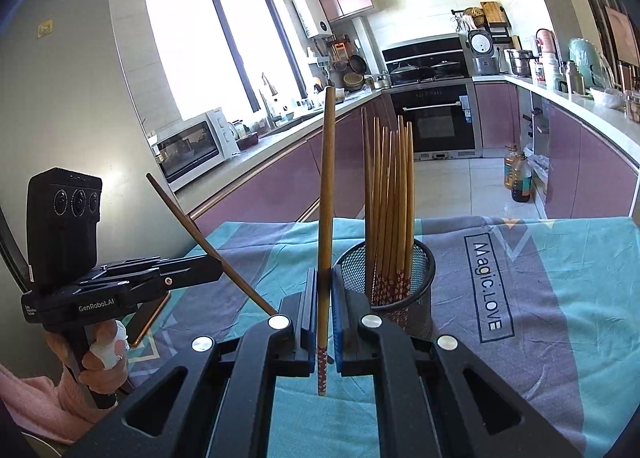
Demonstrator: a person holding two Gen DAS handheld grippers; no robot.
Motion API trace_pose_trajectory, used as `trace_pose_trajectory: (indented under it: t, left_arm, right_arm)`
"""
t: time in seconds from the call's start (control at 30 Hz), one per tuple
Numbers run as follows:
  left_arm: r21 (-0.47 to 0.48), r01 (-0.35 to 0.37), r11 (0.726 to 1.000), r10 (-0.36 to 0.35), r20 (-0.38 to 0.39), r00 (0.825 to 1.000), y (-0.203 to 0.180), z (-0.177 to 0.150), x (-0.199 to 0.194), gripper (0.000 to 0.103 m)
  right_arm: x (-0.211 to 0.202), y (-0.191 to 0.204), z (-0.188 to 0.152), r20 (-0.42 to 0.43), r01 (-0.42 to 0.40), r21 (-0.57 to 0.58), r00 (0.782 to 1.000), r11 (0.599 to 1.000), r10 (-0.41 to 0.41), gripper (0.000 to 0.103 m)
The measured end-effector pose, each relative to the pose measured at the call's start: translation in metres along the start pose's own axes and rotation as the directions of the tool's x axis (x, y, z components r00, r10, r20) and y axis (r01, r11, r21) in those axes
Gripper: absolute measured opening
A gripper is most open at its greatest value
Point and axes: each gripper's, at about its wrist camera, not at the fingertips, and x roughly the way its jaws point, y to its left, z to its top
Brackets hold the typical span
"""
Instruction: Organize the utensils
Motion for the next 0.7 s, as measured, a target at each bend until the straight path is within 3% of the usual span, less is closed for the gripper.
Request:
trace_pose_trajectory:
  t: [0.6, 0.7]
  left_arm:
    - [0.031, 0.003, 1.0, -0.004, 0.016, 1.0, -0.0047, 0.0087, 0.0034, 0.006]
    - [0.034, 0.003, 0.999, -0.004, 0.018, 1.0, -0.0062, 0.0105, 0.0033, 0.002]
  right_arm:
    - [-0.0058, -0.0004, 0.0092, 0.025, 0.008, -0.013, 1.0, 1.0, -0.007, 0.006]
    - [-0.0064, -0.0005, 0.0098, 0.026, 0.009, -0.015, 1.0, 1.0, -0.009, 0.006]
